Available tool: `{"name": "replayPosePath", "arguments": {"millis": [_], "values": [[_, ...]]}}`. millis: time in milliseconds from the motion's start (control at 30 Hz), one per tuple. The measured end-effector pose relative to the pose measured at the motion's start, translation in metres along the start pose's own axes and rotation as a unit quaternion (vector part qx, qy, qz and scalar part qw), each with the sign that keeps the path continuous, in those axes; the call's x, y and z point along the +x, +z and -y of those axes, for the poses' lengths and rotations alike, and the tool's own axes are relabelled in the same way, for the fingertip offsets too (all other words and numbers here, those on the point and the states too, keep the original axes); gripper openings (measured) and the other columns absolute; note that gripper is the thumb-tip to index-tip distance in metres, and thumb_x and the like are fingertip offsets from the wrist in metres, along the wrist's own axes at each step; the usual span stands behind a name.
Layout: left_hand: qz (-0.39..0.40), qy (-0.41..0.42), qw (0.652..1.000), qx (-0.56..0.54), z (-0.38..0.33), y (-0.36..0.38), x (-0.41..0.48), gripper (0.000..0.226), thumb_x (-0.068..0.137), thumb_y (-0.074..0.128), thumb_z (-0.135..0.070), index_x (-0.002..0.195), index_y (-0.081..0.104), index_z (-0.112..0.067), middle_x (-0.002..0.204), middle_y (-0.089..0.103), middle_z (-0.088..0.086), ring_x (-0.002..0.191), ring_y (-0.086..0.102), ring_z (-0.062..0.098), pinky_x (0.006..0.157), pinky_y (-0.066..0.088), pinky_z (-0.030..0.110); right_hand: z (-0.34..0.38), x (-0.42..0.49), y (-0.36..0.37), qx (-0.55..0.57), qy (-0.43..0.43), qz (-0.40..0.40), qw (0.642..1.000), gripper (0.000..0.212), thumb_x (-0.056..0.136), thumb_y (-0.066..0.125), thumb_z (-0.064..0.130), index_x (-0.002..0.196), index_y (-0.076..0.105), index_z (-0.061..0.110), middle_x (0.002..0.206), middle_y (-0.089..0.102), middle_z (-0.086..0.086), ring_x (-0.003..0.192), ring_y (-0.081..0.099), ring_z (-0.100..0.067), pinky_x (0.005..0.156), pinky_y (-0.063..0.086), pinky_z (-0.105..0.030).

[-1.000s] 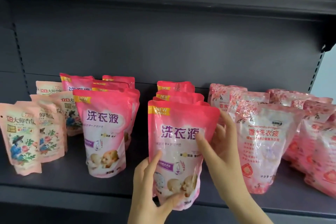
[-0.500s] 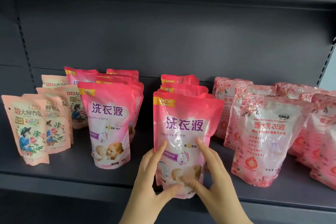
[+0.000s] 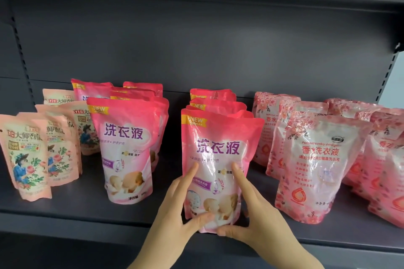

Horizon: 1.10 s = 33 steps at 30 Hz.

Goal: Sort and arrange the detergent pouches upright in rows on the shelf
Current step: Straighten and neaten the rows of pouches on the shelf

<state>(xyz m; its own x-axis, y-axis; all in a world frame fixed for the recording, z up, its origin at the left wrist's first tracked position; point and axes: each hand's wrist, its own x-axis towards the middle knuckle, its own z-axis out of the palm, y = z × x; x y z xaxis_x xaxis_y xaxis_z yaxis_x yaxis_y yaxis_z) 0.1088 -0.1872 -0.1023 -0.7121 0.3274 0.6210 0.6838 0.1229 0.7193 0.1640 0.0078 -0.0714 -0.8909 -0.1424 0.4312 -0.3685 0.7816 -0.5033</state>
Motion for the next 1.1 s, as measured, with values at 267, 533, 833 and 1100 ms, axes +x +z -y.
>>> {"name": "replayPosePath", "arguments": {"millis": [267, 533, 833, 1100], "values": [[0.010, -0.011, 1.000, 0.024, 0.004, -0.004, 0.014, 0.091, 0.074, 0.076, -0.037, 0.139, 0.018, -0.063, 0.136, 0.028, -0.046, 0.128, 0.032, -0.018, 0.089, 0.036, -0.001, 0.004, 0.009, 0.005, -0.012, 0.027, -0.028, 0.999, 0.109, 0.051, 0.047, 0.093, 0.140, -0.008, 0.065, 0.137, 0.028, 0.034, 0.105, 0.041, 0.025, 0.075, 0.050, -0.014], [0.007, -0.008, 0.998, 0.054, 0.002, -0.003, 0.024, 0.090, 0.074, 0.072, -0.041, 0.139, 0.014, -0.063, 0.137, 0.021, -0.049, 0.128, 0.025, -0.024, 0.086, 0.027, -0.008, 0.002, 0.020, 0.006, -0.010, 0.043, -0.039, 0.998, 0.112, 0.047, 0.054, 0.088, 0.138, -0.007, 0.067, 0.124, 0.053, 0.019, 0.101, 0.055, -0.002, 0.070, 0.054, -0.025], [0.026, -0.018, 0.997, 0.076, 0.003, -0.007, 0.022, 0.091, 0.077, 0.068, -0.044, 0.139, 0.005, -0.065, 0.132, 0.014, -0.056, 0.125, 0.023, -0.027, 0.087, 0.027, -0.008, 0.006, 0.018, 0.016, -0.024, 0.035, -0.057, 0.997, 0.111, 0.064, 0.070, 0.066, 0.138, -0.012, 0.066, 0.109, 0.053, 0.018, 0.092, 0.062, -0.009, 0.068, 0.057, -0.031], [0.055, -0.028, 0.993, 0.103, 0.004, -0.018, 0.012, 0.098, 0.073, 0.071, -0.048, 0.140, 0.002, -0.063, 0.126, 0.017, -0.060, 0.120, 0.035, -0.023, 0.088, 0.041, 0.001, 0.006, 0.011, 0.014, -0.023, 0.014, -0.052, 0.998, 0.102, 0.075, 0.070, 0.055, 0.138, -0.010, 0.066, 0.110, 0.050, 0.023, 0.095, 0.058, -0.004, 0.066, 0.056, -0.024]]}}
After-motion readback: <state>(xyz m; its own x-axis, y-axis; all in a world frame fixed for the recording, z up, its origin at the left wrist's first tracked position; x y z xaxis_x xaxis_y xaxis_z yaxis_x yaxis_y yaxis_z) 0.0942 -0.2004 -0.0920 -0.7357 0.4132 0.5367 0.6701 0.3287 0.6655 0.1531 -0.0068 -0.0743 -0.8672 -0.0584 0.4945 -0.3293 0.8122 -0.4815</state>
